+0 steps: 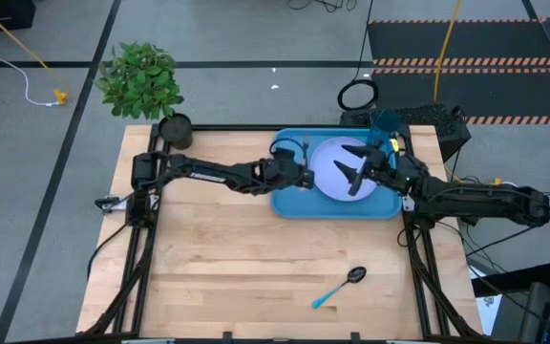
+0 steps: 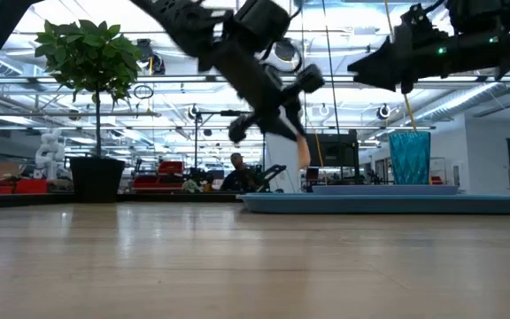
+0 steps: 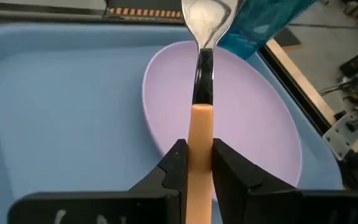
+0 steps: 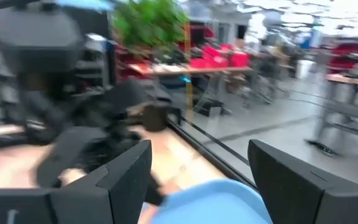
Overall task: Pick and place plate/cup/fork/spoon on tray
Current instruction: Put the brown fork on the blue tray to the left of the purple plate
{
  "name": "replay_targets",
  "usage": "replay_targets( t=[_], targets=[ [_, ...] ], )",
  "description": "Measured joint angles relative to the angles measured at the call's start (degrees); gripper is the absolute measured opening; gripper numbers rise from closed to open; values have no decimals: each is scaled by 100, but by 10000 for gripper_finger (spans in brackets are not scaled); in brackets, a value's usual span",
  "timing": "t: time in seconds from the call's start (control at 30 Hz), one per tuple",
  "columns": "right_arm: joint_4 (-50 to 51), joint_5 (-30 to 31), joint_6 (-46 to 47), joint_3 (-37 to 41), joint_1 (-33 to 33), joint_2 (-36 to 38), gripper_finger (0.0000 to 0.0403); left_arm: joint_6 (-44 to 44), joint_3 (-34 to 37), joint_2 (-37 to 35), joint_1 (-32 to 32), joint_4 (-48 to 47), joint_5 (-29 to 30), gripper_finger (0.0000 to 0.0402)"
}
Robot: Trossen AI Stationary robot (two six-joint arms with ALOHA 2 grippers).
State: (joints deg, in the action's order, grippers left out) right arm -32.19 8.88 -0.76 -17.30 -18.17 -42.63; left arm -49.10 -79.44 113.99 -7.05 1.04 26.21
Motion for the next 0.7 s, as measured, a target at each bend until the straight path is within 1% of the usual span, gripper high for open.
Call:
replay_targets(
  t=[0.1,0.13,0.23,0.37,0.53,0.7],
  targets=[
    [-258,-305,113,2,111,0,260,-7,-691,0,16,-986,145,51],
    [-328,-317,163,2,158,0,260,-40,-867,0,17,-1263,212,51],
    [-473,-319,117,0,308,0,260,-262,-1114,-7,20,-1735,296,51],
    [-535,-319,-86,2,456,0,260,-645,-1132,146,22,-1743,366,51],
    [-685,-302,-208,2,518,0,260,-1167,-1115,660,-4,-1742,212,51],
    [-714,-297,-365,2,516,0,260,-1520,-1117,837,-33,-1722,225,51]
  ],
)
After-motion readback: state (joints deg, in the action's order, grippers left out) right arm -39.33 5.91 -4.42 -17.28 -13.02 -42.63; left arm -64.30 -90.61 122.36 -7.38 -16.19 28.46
